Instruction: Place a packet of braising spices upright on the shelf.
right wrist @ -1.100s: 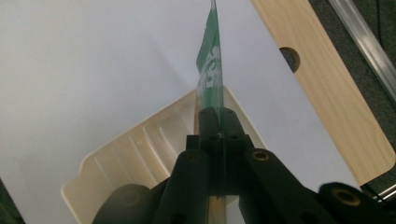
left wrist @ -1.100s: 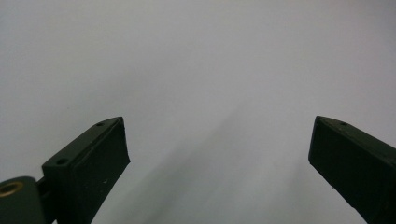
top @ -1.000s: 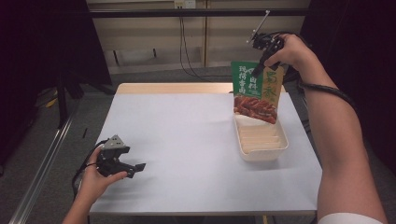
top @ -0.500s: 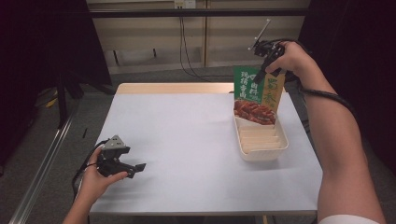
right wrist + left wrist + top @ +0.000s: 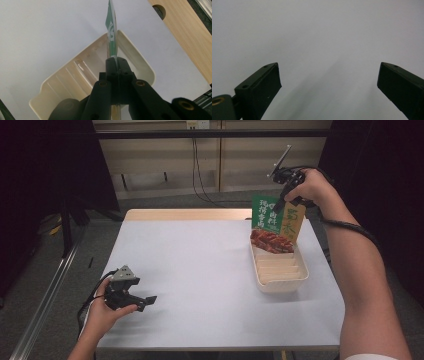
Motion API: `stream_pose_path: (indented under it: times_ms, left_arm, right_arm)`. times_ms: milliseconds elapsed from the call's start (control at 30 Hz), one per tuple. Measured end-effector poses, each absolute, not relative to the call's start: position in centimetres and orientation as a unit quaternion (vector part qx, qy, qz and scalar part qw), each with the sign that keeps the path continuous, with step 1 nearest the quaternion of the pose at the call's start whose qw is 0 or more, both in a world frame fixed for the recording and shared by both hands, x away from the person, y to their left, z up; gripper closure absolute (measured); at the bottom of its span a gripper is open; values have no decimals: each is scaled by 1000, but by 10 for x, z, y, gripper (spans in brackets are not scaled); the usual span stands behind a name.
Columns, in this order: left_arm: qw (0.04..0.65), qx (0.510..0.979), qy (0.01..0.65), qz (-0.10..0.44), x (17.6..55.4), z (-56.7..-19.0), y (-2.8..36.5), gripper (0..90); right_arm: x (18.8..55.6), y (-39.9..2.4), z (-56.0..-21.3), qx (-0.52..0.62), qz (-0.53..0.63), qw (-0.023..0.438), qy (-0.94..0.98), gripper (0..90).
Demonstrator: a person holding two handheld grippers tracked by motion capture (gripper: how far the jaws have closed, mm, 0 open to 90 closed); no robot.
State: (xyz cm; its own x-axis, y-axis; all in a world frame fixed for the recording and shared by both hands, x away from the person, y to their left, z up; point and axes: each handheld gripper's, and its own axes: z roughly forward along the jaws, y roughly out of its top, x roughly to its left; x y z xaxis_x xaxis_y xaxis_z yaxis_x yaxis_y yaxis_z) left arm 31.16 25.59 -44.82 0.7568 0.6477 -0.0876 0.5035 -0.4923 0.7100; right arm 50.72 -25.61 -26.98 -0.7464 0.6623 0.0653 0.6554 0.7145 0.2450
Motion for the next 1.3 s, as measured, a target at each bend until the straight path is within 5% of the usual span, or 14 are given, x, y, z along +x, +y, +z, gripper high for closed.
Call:
stream_pose_path:
  times_ms: [267,700,1300]
  left_arm:
    - [375,860,330,101,311,-447,257,46]
    - [380,859,329,96,311,-445,254,46]
    - [384,862,315,96,312,-442,249,46]
  right_arm:
    - [506,-256,-269,371,131,17,919,822]
    - [498,-258,-253,394,117,53,910,438]
    - [486,-245,-227,389,120,56,912,316]
